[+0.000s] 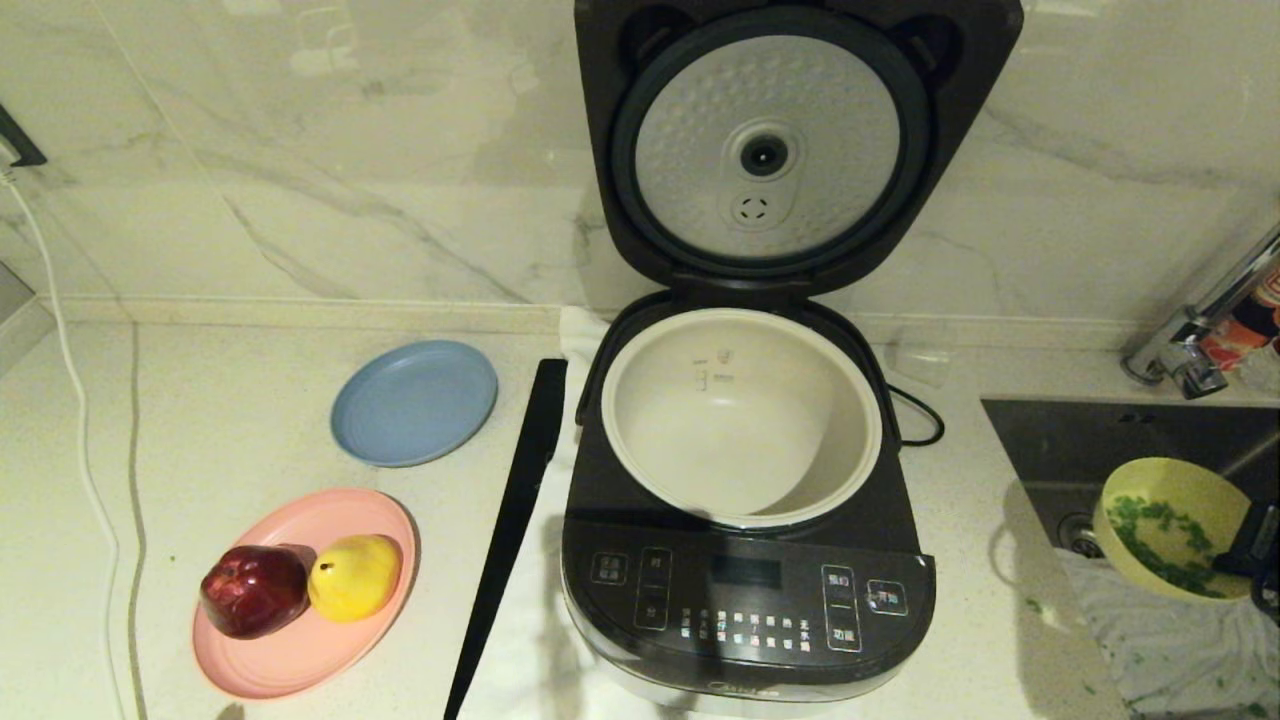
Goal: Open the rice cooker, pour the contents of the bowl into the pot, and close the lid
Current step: Fill a bowl with water from the tap
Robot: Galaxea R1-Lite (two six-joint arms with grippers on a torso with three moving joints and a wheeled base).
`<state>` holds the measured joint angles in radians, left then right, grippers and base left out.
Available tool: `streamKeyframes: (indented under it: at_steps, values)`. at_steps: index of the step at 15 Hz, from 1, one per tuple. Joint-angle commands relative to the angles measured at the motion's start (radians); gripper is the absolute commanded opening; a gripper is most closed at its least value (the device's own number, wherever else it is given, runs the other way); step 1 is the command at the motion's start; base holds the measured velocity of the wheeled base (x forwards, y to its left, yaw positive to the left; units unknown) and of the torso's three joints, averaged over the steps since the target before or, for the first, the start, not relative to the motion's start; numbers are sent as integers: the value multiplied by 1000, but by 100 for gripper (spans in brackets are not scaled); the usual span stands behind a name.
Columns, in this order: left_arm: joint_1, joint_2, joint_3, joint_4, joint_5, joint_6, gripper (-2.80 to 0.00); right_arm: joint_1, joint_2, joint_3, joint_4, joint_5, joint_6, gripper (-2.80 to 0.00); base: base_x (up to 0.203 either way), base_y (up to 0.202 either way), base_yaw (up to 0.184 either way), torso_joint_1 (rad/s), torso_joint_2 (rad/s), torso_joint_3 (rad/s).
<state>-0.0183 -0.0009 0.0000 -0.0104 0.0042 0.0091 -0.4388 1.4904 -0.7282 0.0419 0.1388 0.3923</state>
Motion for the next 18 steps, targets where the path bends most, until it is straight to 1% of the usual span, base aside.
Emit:
streamKeyframes:
  at_steps: [1,3,5,8,11,12,15,18]
  values:
    - [0,-1,3,0,0,0,-280,-156,88,-78,16,48,2,-280,0,0,0,0,0,0]
    - [0,-1,3,0,0,0,-280,-265,159,-131,23,84,-3,-280,0,0,0,0,0,0]
    - [0,-1,3,0,0,0,-280,-357,229,-200,22,109,-6,-280,0,0,0,0,0,0]
    - [0,-1,3,0,0,0,-280,-451,324,-278,20,123,-10,-280,0,0,0,0,0,0]
    - [0,-1,3,0,0,0,-280,-505,397,-339,19,125,-11,-280,0,0,0,0,0,0]
    - [0,-1,3,0,0,0,-280,-512,418,-354,19,126,-11,-280,0,0,0,0,0,0]
    - [0,-1,3,0,0,0,-280,-538,472,-425,23,167,-7,-280,0,0,0,0,0,0]
    - [0,-1,3,0,0,0,-280,-553,526,-494,32,181,0,-280,0,0,0,0,0,0]
